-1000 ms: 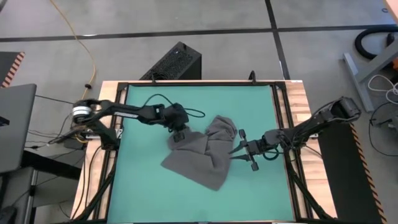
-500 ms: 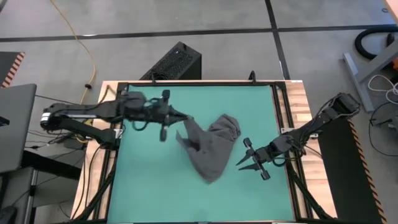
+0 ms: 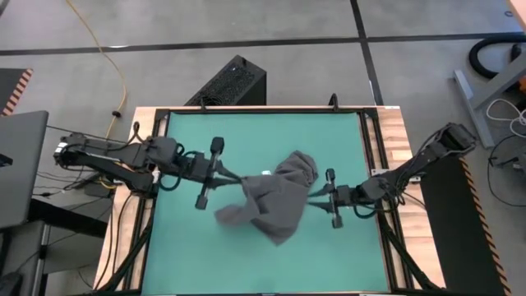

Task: Roll towel
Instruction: Roll the gray towel

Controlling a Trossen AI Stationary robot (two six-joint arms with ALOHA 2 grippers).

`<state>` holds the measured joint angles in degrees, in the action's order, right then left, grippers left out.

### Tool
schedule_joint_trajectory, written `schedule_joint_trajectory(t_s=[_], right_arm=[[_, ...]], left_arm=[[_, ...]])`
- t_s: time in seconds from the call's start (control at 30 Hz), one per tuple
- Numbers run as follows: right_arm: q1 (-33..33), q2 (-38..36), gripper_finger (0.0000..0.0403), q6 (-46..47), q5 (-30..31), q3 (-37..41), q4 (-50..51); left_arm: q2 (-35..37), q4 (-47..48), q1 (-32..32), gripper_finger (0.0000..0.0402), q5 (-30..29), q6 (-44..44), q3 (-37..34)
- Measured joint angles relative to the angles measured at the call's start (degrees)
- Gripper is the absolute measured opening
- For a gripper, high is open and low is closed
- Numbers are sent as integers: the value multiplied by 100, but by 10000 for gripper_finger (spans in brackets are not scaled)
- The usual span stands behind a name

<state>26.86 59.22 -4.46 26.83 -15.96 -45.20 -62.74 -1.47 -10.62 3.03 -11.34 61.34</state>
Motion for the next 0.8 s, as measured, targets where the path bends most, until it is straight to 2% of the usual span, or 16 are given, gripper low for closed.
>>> schedule_joint_trajectory(t_s=[0.1, 0.2, 0.3, 0.37, 0.47, 0.53, 0.63, 0.8], right_arm=[[-409, -2, 129, 17, 3, -435, 1098], [-951, 1, 152, 664, -360, -1076, 2974], [-1413, 82, 186, 1026, -587, -1587, 4572], [-1621, 90, 212, 925, -796, -1733, 5158], [-1961, 88, 244, 943, -1234, -1776, 5343], [-2227, 96, 254, 1320, -1256, -1768, 5530], [-2638, 262, 257, 1748, -1337, -1697, 5456], [-3022, 823, 258, 1811, -1499, -1590, 5052]], left_arm=[[2, 67, -165, 0, 557, 55, 0], [-24, 334, -419, 0, 970, 164, 0], [-137, 737, -766, 0, 858, 323, -4], [-250, 803, -1019, 0, 613, 391, -8], [-367, 814, -1383, 0, 409, 408, -7], [-424, 775, -1582, 0, 333, 406, -7], [-485, 758, -1864, 0, -28, 305, -7], [-481, 709, -2150, 0, -329, 148, -7]])
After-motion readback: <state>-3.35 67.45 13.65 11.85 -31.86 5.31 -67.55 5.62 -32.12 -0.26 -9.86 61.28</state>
